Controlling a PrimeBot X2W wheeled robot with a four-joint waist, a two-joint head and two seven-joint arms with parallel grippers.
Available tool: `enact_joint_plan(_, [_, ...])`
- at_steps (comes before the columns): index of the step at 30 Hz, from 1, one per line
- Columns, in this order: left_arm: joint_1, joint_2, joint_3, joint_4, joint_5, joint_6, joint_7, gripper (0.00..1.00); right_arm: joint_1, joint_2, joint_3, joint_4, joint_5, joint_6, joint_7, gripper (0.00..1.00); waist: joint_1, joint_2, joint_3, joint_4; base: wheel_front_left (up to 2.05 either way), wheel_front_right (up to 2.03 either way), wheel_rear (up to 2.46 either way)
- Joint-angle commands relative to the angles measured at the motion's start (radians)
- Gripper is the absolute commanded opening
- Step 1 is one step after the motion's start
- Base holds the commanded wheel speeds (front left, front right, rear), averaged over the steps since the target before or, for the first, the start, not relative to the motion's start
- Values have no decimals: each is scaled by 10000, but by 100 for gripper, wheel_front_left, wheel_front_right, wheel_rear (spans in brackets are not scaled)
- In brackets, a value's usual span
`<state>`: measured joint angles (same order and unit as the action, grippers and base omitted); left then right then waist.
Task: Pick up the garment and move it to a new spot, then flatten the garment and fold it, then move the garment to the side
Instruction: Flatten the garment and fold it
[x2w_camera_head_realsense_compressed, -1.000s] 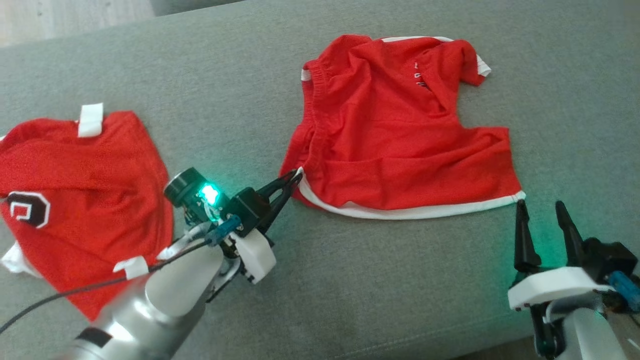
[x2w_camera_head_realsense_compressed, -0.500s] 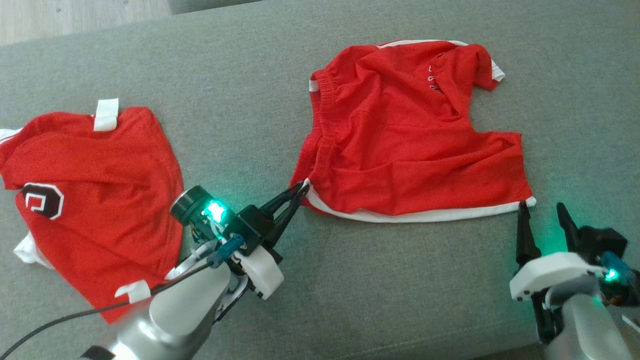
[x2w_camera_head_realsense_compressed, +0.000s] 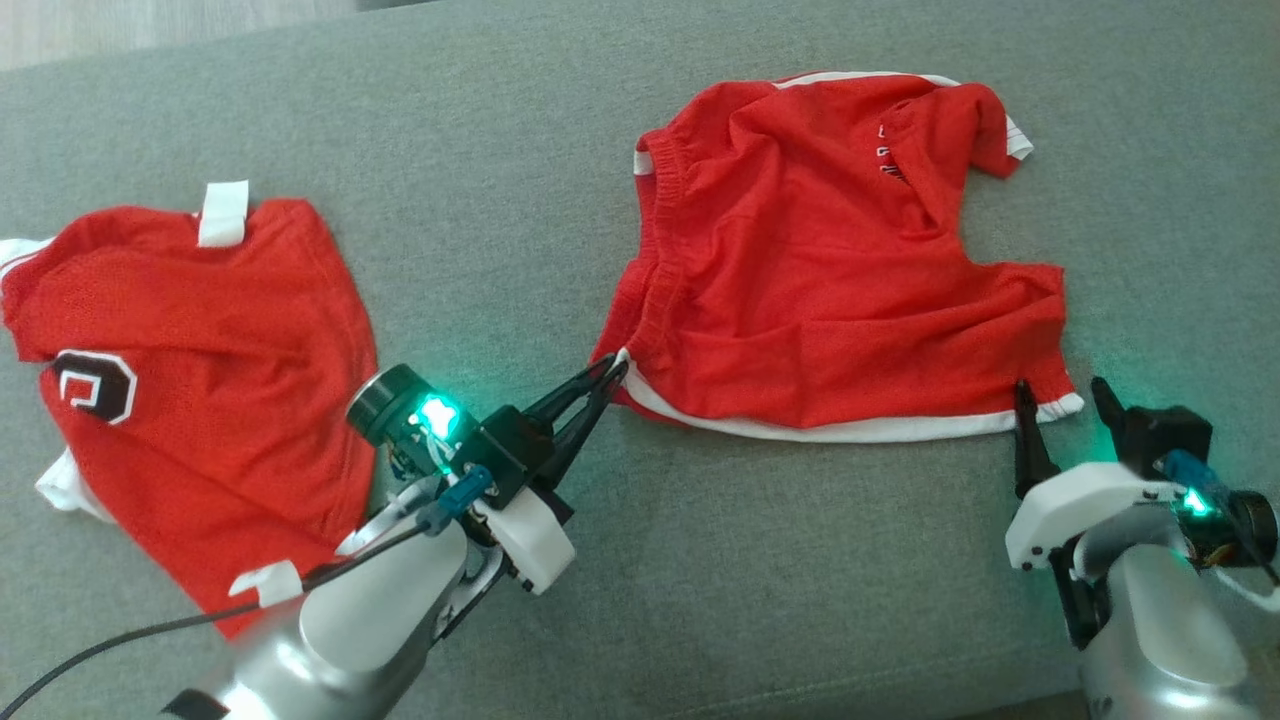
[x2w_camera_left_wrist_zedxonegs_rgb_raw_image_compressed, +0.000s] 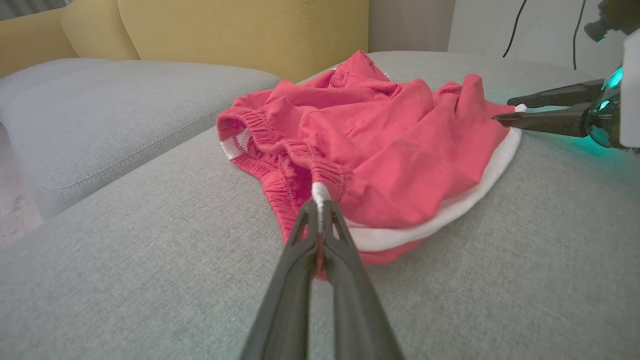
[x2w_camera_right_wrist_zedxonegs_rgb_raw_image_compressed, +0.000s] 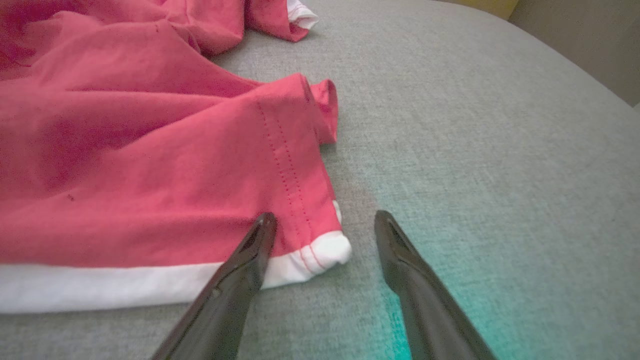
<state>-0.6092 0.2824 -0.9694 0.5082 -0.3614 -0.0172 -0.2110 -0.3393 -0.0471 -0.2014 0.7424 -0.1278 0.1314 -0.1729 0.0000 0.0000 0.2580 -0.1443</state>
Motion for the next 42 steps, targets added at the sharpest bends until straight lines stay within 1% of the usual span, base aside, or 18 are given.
enact_joint_plan(1, [-308,290,311,-305,-123,62,9,0,-60,-32,322,-6,-114,-7,189,100,0,0,7,16,0,0,0])
enact_joint_plan(2, [-316,296,300,-325,-128,61,18,0,-76,-32,318,8,-129,-7,269,39,0,0,9,34,0,0,0])
enact_joint_plan(3, [-319,300,289,-340,-135,59,24,0,-84,-32,307,11,-133,-7,313,0,0,0,-1,52,0,0,0])
enact_joint_plan(13, [-76,292,409,-332,-462,158,-110,0,73,-32,-49,-533,8,-7,-102,0,0,0,-573,100,0,0,0])
enact_joint_plan(17, [90,290,728,-405,-875,193,-217,0,95,-32,1,-1061,295,-7,-226,0,0,0,-948,52,0,0,0])
enact_joint_plan(21, [17,358,1134,-598,-1303,172,-264,0,-32,-32,339,-1810,738,-7,-183,0,0,0,-1337,18,0,0,0])
enact_joint_plan(25, [-531,518,1500,-871,-1599,24,-99,0,-519,-32,832,-2781,1420,-7,237,0,0,0,-1691,6,0,0,0])
enact_joint_plan(29, [-1392,690,1983,-1046,-1886,-74,162,0,-1434,-31,1421,-3723,2053,-7,849,0,0,0,-1986,-63,0,0,0])
enact_joint_plan(32, [-2068,739,2321,-1121,-2101,-143,347,0,-2221,-90,1802,-4213,2229,-7,1235,0,0,0,-2192,-94,0,0,0])
enact_joint_plan(37, [-2878,789,2791,-1311,-2461,-190,595,0,-3255,-380,2062,-4732,2608,-7,1468,0,0,0,-2471,-11,0,0,0])
enact_joint_plan(42, [-2843,841,3116,-1603,-2954,-150,802,0,-3324,-460,1910,-4992,2897,-7,1975,0,0,0,-2606,139,0,0,0])
